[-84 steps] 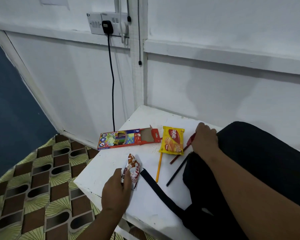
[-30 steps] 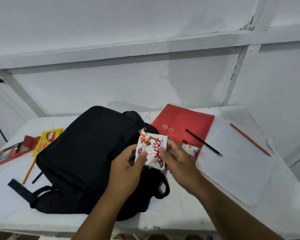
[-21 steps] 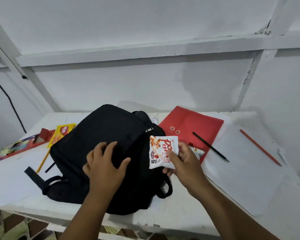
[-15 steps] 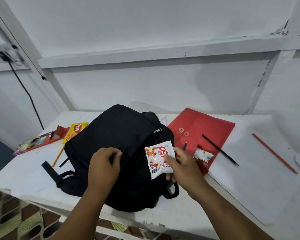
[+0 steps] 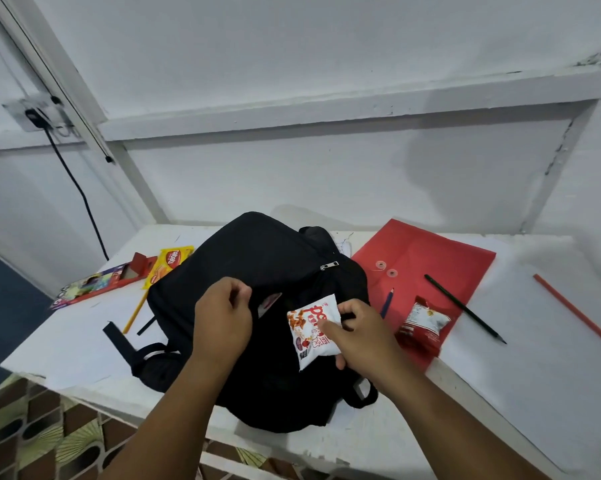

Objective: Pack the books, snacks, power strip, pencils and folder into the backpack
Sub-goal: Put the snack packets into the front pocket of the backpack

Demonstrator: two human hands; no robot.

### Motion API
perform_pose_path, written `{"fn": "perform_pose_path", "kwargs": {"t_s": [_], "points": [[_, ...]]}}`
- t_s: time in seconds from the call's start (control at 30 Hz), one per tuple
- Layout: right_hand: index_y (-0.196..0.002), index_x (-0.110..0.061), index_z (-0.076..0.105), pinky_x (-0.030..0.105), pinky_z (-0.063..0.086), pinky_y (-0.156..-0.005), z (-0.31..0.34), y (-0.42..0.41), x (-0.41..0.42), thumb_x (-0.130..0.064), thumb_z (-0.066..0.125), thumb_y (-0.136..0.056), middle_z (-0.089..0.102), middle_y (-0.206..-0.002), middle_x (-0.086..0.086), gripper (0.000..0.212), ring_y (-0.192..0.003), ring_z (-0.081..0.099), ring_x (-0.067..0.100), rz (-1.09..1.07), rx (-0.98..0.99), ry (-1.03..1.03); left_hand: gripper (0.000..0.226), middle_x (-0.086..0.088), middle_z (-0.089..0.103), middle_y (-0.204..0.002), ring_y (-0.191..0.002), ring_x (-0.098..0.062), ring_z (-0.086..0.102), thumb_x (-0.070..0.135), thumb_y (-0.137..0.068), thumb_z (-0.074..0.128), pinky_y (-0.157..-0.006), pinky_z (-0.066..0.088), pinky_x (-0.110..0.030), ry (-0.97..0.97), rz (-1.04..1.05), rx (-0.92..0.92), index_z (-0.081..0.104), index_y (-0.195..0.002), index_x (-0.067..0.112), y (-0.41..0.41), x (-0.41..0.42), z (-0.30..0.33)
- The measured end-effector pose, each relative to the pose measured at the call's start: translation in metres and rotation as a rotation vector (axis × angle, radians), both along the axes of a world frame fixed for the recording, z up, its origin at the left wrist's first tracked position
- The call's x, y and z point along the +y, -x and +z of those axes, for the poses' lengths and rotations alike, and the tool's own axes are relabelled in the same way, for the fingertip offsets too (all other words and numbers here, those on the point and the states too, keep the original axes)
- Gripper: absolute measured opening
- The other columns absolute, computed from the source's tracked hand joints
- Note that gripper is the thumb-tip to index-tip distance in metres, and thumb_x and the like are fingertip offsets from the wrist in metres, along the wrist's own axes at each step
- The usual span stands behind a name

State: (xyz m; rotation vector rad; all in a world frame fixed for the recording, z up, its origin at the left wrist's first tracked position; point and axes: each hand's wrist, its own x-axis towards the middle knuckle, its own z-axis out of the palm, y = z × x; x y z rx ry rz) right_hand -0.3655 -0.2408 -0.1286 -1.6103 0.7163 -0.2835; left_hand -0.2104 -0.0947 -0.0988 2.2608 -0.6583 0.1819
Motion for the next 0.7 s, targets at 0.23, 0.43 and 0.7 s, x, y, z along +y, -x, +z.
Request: {"fn": "perform_pose_path", "kwargs": {"t_s": [0.23, 0.43, 0.7], "points": [[-0.105, -0.017, 0.061, 0.024, 0.043, -0.046, 0.007, -0.053, 0.014, -0.031, 0.071, -0.09, 0.076, -0.082, 0.003, 0.022, -0.044, 0.054, 0.013, 0.008, -0.078, -0.09, 0.022, 0.007, 0.062, -0.07, -0.062, -0.001, 0.055, 0.008, -0.095, 0.058, -0.058, 0.039, -0.013, 0.108, -0.023, 0.138, 0.063, -0.077, 0.02, -0.018, 0.004, 0.029], [-0.115, 0.001, 0.058, 0.029, 0.06, -0.075, 0.008, -0.1, 0.034, 0.006, 0.059, -0.094, 0.071, -0.107, 0.02, 0.022, -0.084, 0.074, 0.025, -0.091, -0.324, -0.572, 0.026, 0.011, 0.063, -0.069, -0.064, 0.001, 0.056, 0.004, -0.091, 0.058, -0.06, 0.041, -0.008, 0.088, -0.147, 0.147, 0.061, -0.071, 0.02, -0.033, 0.004, 0.036], [-0.09, -0.007, 0.066, 0.028, 0.05, -0.048, -0.005, -0.112, 0.04, -0.007, 0.081, -0.08, 0.067, -0.086, 0.017, 0.018, -0.049, 0.065, 0.022, -0.292, -0.215, -0.21, 0.028, 0.013, 0.064, -0.074, -0.071, -0.004, 0.06, 0.003, -0.09, 0.061, -0.062, 0.043, -0.011, -0.006, -0.345, 0.055, 0.06, -0.069, 0.023, -0.058, 0.004, 0.038]]}}
